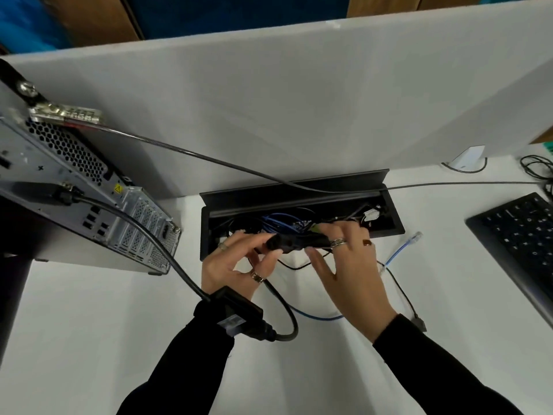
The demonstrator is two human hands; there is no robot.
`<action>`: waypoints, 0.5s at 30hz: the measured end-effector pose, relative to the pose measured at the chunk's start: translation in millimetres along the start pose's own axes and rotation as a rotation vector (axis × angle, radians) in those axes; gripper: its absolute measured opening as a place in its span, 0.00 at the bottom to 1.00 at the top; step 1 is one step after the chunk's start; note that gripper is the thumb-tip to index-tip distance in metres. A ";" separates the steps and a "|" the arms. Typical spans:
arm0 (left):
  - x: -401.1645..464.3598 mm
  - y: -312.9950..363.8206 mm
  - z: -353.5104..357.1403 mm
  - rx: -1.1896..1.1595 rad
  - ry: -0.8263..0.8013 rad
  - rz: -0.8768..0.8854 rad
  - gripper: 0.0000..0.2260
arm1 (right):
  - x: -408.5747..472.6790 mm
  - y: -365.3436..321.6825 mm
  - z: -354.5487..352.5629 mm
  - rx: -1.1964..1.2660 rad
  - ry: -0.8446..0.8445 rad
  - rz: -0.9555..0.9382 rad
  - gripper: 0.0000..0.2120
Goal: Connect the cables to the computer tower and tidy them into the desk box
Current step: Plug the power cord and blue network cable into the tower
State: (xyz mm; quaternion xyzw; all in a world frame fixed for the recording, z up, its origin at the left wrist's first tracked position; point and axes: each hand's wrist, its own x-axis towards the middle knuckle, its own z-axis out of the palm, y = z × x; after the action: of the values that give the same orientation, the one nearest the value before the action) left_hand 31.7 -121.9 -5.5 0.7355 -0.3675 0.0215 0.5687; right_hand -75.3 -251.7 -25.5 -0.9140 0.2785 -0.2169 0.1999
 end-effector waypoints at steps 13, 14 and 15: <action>2.6 3.2 -46.1 0.035 -0.303 -0.278 0.15 | 9.5 -21.2 20.2 0.216 -0.175 -0.296 0.09; 2.1 4.5 -54.9 0.104 -0.341 -0.285 0.14 | 11.5 -23.0 20.9 0.201 -0.171 -0.306 0.09; 1.4 4.9 -64.5 0.180 -0.354 -0.303 0.12 | 14.0 -24.3 21.1 0.194 -0.173 -0.317 0.10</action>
State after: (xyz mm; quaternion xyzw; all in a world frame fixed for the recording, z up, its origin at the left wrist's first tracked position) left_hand 54.9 -68.1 21.9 0.8222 -0.3435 -0.1608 0.4245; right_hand -43.9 -236.3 -27.2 -0.9381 0.0909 -0.1921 0.2736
